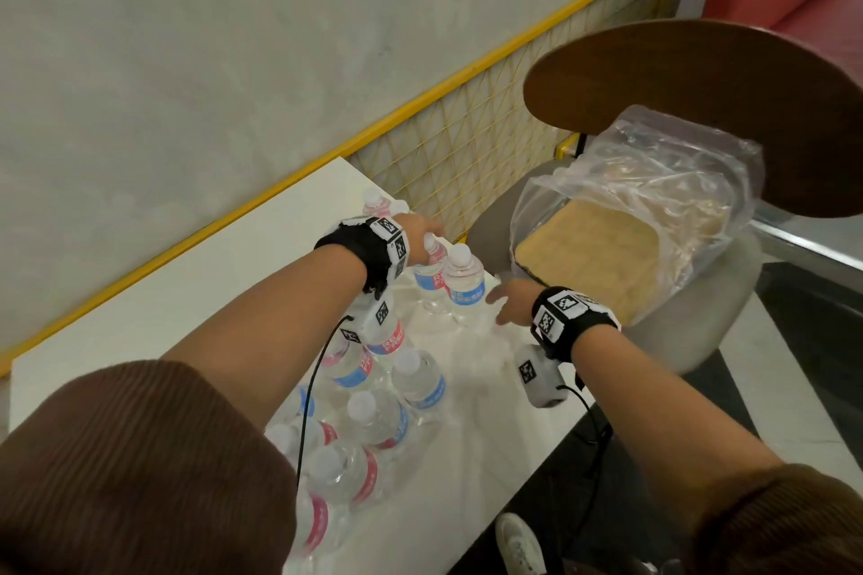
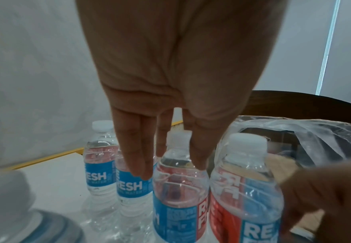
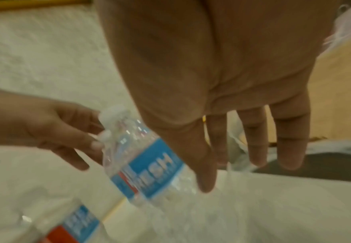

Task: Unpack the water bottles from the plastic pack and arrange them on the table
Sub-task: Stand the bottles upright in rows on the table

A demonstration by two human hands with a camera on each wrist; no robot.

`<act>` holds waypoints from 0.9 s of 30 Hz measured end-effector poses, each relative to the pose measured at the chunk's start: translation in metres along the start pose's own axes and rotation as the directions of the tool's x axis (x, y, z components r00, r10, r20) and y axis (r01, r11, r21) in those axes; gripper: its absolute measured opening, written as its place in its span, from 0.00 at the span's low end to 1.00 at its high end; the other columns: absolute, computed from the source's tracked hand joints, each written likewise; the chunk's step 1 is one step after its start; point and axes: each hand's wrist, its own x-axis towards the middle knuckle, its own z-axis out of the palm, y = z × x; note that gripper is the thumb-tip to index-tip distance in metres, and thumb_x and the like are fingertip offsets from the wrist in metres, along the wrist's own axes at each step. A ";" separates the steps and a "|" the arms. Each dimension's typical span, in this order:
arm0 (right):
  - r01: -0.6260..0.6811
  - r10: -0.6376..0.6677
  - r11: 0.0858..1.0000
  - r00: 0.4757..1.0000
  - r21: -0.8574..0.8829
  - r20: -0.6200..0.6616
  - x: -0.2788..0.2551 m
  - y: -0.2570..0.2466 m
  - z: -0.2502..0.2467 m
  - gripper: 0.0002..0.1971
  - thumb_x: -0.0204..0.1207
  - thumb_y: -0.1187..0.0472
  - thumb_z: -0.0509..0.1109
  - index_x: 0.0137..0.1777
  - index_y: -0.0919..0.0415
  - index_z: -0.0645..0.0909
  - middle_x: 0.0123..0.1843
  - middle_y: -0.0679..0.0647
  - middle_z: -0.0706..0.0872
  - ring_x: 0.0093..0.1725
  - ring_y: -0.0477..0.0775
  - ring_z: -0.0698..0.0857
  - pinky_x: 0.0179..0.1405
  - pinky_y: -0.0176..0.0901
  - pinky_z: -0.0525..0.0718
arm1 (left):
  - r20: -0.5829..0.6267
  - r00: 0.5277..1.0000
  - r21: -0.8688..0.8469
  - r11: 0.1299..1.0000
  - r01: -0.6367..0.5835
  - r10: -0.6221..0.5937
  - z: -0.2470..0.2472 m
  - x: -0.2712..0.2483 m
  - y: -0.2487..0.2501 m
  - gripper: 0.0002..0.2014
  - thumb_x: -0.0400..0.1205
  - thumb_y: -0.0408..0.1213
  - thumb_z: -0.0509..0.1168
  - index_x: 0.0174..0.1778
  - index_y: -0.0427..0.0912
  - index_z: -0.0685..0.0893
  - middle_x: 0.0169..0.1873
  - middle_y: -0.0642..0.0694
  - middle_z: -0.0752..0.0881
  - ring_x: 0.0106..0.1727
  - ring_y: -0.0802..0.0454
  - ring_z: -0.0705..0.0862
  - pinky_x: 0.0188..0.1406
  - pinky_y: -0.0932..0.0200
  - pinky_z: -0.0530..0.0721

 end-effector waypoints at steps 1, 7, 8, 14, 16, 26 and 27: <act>-0.001 0.002 1.000 0.998 -0.029 0.056 0.001 0.004 0.010 0.25 0.78 0.61 0.69 0.76 0.56 0.73 0.79 0.57 0.70 0.77 0.58 0.70 0.73 0.44 0.69 | 0.005 1.000 0.017 1.000 0.007 -0.007 0.000 0.001 0.001 0.25 0.81 0.41 0.61 0.76 0.47 0.70 0.73 0.42 0.76 0.73 0.40 0.75 0.69 0.50 0.72; -0.108 0.111 0.972 0.994 -0.209 0.003 0.014 0.023 0.042 0.30 0.77 0.49 0.66 0.79 0.53 0.66 0.83 0.56 0.57 0.81 0.65 0.56 0.80 0.56 0.59 | 0.014 1.000 0.010 1.000 0.013 -0.013 -0.001 -0.001 0.000 0.24 0.82 0.44 0.61 0.75 0.49 0.71 0.72 0.43 0.76 0.72 0.41 0.75 0.69 0.50 0.73; -0.131 0.129 0.969 0.991 -0.211 -0.025 0.014 0.026 0.044 0.30 0.76 0.49 0.66 0.78 0.54 0.67 0.82 0.55 0.58 0.80 0.65 0.58 0.79 0.58 0.61 | 0.016 1.000 0.003 1.000 0.015 -0.015 0.000 -0.001 0.000 0.24 0.81 0.45 0.62 0.75 0.49 0.71 0.72 0.44 0.76 0.72 0.41 0.75 0.69 0.50 0.73; -0.390 0.387 0.918 0.921 -0.069 -0.048 0.009 0.063 0.026 0.48 0.64 0.50 0.77 0.82 0.54 0.58 0.80 0.59 0.63 0.78 0.68 0.64 0.72 0.57 0.71 | -0.009 1.000 -0.044 0.999 -0.003 0.002 -0.005 -0.003 -0.006 0.22 0.83 0.41 0.59 0.74 0.46 0.72 0.72 0.41 0.77 0.71 0.40 0.76 0.71 0.49 0.74; -0.325 0.318 0.941 0.945 -0.093 -0.083 0.001 0.057 0.012 0.37 0.69 0.53 0.73 0.78 0.56 0.66 0.74 0.59 0.74 0.73 0.64 0.73 0.69 0.54 0.76 | -0.023 1.000 -0.088 0.996 -0.010 0.008 -0.010 -0.004 -0.009 0.21 0.81 0.38 0.63 0.72 0.46 0.76 0.67 0.41 0.81 0.64 0.40 0.81 0.63 0.51 0.80; 0.256 -0.195 0.952 0.930 0.167 -0.311 -0.018 -0.036 -0.026 0.37 0.67 0.57 0.79 0.75 0.52 0.67 0.70 0.57 0.78 0.66 0.59 0.78 0.58 0.45 0.77 | -0.074 0.995 -0.187 0.981 0.046 -0.061 -0.017 -0.006 -0.004 0.21 0.77 0.41 0.70 0.64 0.37 0.82 0.45 0.38 0.89 0.58 0.41 0.86 0.57 0.54 0.82; 0.265 -0.197 0.948 0.923 0.176 -0.331 -0.019 -0.038 -0.025 0.33 0.68 0.57 0.78 0.73 0.52 0.70 0.67 0.57 0.80 0.64 0.60 0.80 0.53 0.42 0.76 | -0.076 0.994 -0.197 0.979 0.057 -0.073 -0.016 -0.006 -0.003 0.21 0.77 0.43 0.69 0.63 0.35 0.82 0.37 0.40 0.87 0.56 0.41 0.87 0.56 0.53 0.83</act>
